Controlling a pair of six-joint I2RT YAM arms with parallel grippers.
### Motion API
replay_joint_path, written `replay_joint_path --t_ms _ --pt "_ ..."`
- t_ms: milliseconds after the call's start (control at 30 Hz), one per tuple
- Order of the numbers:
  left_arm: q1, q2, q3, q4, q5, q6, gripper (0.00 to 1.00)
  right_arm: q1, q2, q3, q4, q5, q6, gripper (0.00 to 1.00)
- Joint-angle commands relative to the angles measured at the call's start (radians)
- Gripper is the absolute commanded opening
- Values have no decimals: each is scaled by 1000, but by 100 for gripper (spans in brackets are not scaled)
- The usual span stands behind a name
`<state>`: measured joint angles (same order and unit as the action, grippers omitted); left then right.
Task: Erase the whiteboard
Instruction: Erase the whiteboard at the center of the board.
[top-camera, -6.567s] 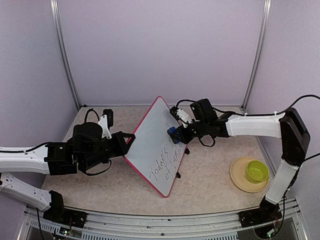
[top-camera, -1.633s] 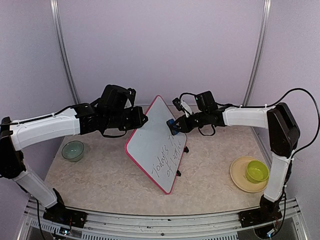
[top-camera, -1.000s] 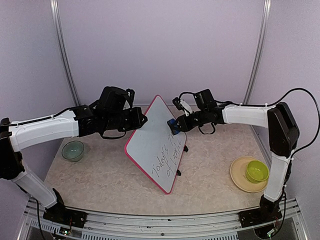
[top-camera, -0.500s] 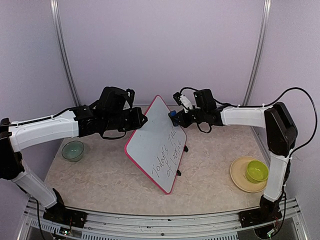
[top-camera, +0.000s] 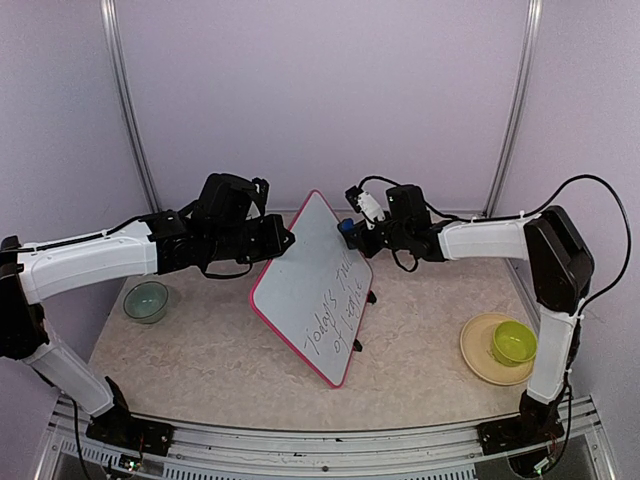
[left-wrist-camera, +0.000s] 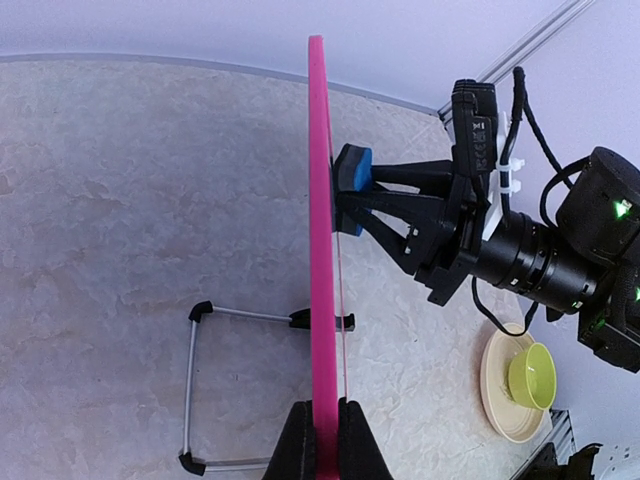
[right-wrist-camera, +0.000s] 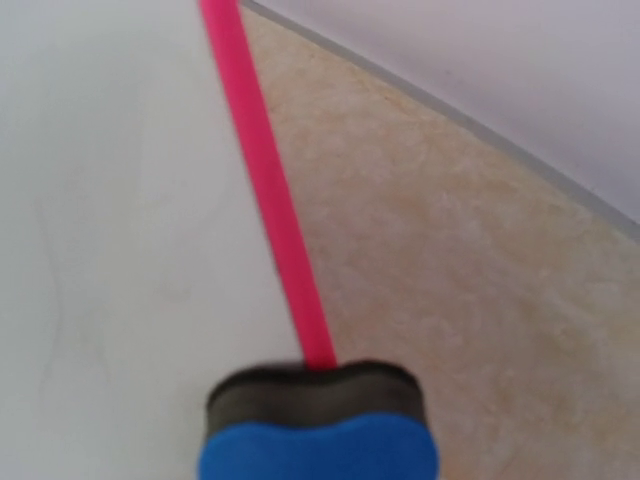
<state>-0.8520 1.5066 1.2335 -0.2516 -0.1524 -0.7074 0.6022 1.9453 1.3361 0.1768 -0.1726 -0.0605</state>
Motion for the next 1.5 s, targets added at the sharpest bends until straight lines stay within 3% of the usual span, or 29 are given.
replay_joint_path --t_ms 0,767,1467 --pt "-24 27 -2 6 71 39 0 44 -11 17 36 -3 -40 0" --pt "-42 30 7 17 41 12 0 208 -132 -234 145 -19 -59 0" --pt "-48 18 -6 19 14 -8 0 397 -230 -352 191 61 -50 0"
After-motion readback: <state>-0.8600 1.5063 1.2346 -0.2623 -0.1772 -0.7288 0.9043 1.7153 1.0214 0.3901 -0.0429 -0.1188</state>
